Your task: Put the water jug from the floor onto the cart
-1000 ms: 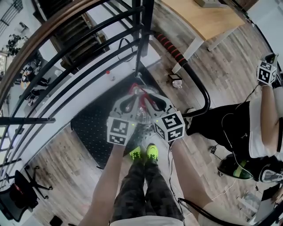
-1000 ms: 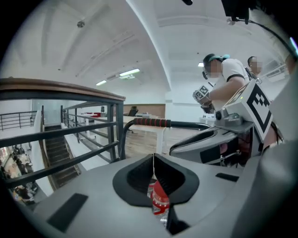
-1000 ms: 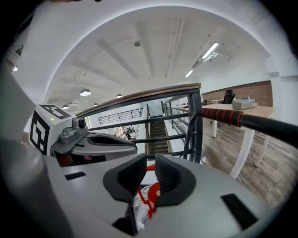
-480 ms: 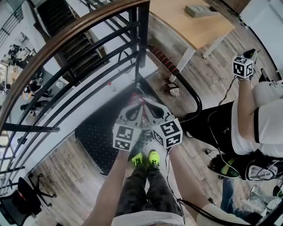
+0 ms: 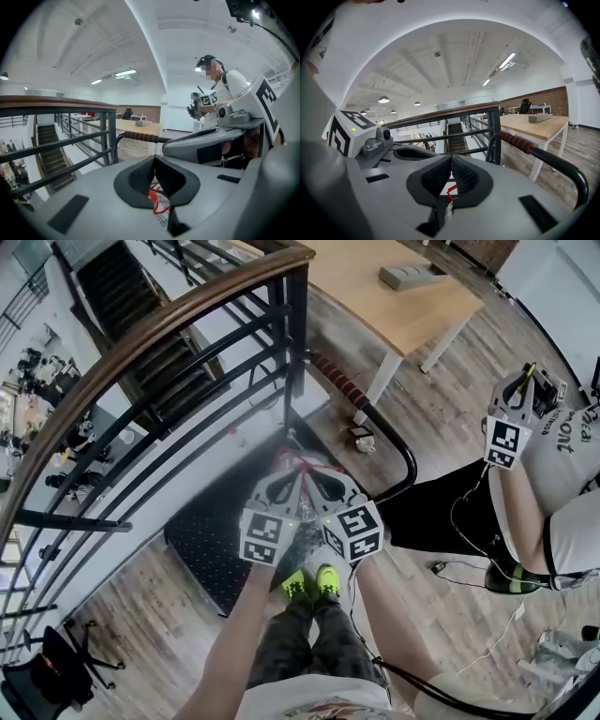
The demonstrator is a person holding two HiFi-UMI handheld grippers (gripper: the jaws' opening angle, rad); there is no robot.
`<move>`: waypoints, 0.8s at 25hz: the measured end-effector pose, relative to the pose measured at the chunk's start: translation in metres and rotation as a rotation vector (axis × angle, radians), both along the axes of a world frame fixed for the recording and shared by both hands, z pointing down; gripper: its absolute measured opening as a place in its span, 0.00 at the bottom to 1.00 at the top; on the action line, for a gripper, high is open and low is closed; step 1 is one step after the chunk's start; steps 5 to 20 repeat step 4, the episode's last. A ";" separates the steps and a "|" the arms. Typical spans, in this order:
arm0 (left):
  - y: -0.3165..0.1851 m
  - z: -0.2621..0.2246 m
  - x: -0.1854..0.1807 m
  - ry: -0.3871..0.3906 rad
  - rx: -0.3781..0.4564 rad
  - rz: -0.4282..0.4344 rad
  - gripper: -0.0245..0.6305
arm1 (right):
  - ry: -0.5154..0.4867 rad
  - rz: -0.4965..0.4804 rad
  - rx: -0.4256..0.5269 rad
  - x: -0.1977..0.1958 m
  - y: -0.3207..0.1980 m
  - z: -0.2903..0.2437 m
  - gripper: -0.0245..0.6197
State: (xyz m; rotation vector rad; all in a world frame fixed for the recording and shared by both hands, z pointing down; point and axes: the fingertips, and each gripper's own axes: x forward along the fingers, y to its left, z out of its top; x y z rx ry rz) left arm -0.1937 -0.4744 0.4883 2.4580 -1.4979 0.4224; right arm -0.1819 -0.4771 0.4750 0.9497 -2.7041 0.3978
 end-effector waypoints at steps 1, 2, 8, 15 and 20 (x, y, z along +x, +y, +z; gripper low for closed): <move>0.002 -0.003 0.001 0.001 -0.002 -0.002 0.05 | -0.002 0.003 -0.002 0.001 0.001 -0.003 0.08; 0.005 -0.006 0.001 0.002 -0.005 -0.004 0.06 | -0.004 0.005 -0.004 0.001 0.004 -0.006 0.08; 0.012 -0.011 0.002 0.005 -0.010 -0.007 0.05 | -0.007 0.008 -0.010 0.002 0.009 -0.012 0.08; 0.012 -0.011 0.002 0.005 -0.010 -0.007 0.05 | -0.007 0.008 -0.010 0.002 0.009 -0.012 0.08; 0.012 -0.011 0.002 0.005 -0.010 -0.007 0.05 | -0.007 0.008 -0.010 0.002 0.009 -0.012 0.08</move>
